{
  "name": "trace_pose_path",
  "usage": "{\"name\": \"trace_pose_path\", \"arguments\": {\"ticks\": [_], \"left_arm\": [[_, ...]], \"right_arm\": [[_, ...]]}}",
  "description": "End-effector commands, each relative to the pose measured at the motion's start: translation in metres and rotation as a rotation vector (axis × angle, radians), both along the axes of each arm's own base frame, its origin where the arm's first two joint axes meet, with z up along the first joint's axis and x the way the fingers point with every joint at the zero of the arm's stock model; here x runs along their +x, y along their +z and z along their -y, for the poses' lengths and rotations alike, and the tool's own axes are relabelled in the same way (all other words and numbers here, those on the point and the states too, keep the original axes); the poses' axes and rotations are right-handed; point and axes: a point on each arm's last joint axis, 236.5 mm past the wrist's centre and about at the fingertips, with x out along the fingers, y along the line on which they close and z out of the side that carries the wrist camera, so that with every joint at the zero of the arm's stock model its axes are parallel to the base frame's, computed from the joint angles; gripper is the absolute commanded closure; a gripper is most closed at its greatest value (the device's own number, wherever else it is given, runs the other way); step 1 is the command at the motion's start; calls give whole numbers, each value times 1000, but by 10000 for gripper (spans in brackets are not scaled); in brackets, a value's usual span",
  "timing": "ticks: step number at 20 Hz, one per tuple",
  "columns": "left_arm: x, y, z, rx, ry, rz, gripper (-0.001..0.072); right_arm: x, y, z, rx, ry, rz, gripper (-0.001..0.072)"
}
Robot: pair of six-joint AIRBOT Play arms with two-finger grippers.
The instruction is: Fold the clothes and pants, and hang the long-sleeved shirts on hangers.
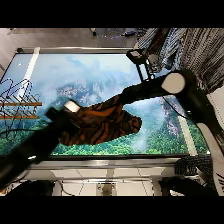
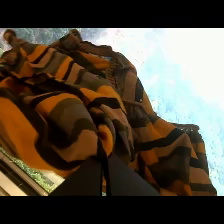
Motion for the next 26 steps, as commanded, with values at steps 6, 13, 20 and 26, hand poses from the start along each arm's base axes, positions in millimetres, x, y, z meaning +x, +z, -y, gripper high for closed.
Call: {"name": "trace_pose_path", "arguments": {"ticks": [6, 13, 20, 26], "left_arm": [[-38, 240, -52, -141, -46, 472, 694], [-7, 148, 37, -152, -202, 91, 693], [27, -33, 103, -51, -231, -335, 693], [28, -96, 95, -69, -176, -510, 693]], "right_arm": [[-91, 145, -1, 267, 122, 275, 696], [-64, 103, 45, 45, -28, 243, 696], [2, -9, 39, -129, -60, 25, 696], [36, -58, 79, -166, -124, -92, 696]]}}
